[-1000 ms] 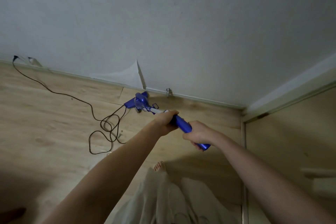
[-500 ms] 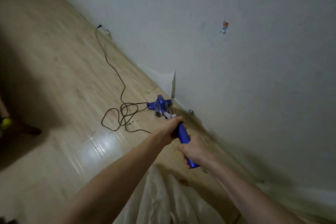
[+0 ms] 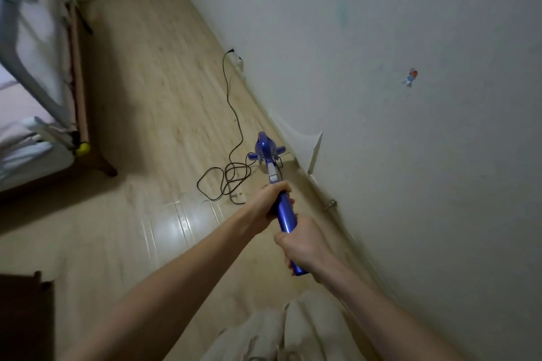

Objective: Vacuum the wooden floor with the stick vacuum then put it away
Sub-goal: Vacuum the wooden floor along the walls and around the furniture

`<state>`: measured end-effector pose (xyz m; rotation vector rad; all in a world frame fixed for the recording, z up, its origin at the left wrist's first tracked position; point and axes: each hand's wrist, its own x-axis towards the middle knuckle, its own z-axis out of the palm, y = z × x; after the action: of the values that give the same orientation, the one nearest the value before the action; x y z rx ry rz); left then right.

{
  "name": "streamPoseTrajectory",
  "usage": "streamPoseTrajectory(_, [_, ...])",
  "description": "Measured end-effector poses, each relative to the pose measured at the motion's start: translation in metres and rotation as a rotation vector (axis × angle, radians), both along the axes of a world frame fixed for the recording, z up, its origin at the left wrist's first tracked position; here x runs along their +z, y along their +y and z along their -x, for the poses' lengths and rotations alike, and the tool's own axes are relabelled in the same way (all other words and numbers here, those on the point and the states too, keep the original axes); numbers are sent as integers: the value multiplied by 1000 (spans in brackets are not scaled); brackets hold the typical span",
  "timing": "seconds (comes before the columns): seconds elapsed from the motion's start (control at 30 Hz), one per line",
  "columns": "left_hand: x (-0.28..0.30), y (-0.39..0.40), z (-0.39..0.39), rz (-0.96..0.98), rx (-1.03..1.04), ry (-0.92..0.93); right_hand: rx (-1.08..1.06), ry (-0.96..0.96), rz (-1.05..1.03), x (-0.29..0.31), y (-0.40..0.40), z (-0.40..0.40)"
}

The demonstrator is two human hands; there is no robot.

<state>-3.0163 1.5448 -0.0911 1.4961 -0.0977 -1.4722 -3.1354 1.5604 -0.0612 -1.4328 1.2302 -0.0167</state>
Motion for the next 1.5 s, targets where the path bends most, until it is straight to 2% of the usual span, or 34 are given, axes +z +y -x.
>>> streamPoseTrajectory(0.33, [8, 94, -67, 52, 226, -14, 256, 0, 32, 4, 63, -66])
streamPoseTrajectory(0.77, [-39, 218, -127, -90, 475, 24, 484, 60, -77, -18, 156, -132])
streamPoseTrajectory(1.03, [-80, 268, -140, -168, 530, 80, 534, 156, -141, -48, 202, -155])
streamPoseTrajectory(1.13, [-98, 269, -148, -180, 487, 99, 540, 178, -151, -60, 203, -163])
streamPoseTrajectory(1.3, [-100, 248, -179, -224, 478, 60, 596, 203, -120, -74, 179, -193])
streamPoseTrajectory(1.5, [-86, 239, -196, -233, 385, 37, 586, 171, -203, -62, 169, -206])
